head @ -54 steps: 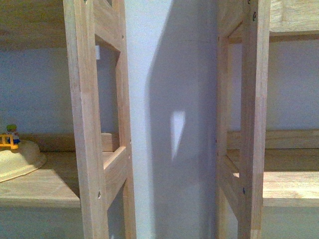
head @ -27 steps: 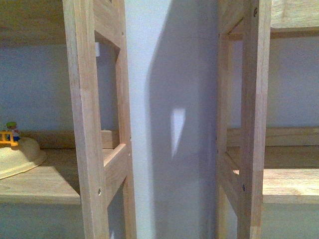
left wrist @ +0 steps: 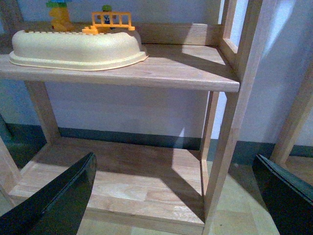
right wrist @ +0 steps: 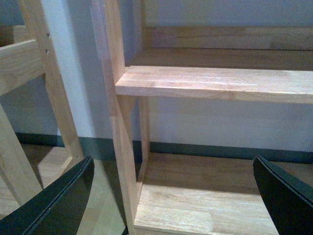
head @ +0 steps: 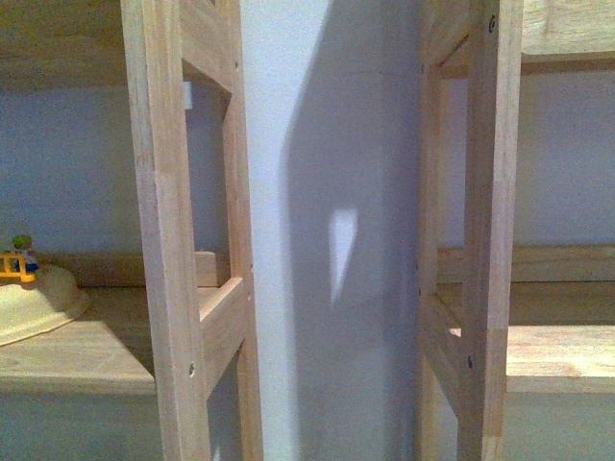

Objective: Put away toys

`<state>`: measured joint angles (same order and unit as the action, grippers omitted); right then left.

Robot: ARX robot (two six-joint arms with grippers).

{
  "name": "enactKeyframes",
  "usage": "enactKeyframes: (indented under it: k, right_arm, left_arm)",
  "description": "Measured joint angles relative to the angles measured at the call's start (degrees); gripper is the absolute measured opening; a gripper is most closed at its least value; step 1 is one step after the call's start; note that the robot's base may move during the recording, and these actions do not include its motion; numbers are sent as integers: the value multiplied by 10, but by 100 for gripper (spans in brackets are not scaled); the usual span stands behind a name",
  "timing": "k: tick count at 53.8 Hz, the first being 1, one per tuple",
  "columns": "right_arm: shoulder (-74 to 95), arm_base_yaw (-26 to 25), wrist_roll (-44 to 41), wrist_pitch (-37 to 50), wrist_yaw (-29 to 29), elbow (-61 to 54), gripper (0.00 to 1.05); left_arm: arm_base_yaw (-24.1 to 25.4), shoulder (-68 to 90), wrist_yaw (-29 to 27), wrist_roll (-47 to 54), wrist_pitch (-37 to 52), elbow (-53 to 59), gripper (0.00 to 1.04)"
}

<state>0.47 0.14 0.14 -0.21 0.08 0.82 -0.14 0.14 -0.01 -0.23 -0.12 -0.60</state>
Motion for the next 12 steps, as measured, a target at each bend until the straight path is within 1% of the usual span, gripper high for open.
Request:
enactKeyframes:
  k: [12]
  right_arm:
    - [0, 0, 0, 0, 0, 0, 98]
  left_arm:
    - [0, 0, 0, 0, 0, 0, 98]
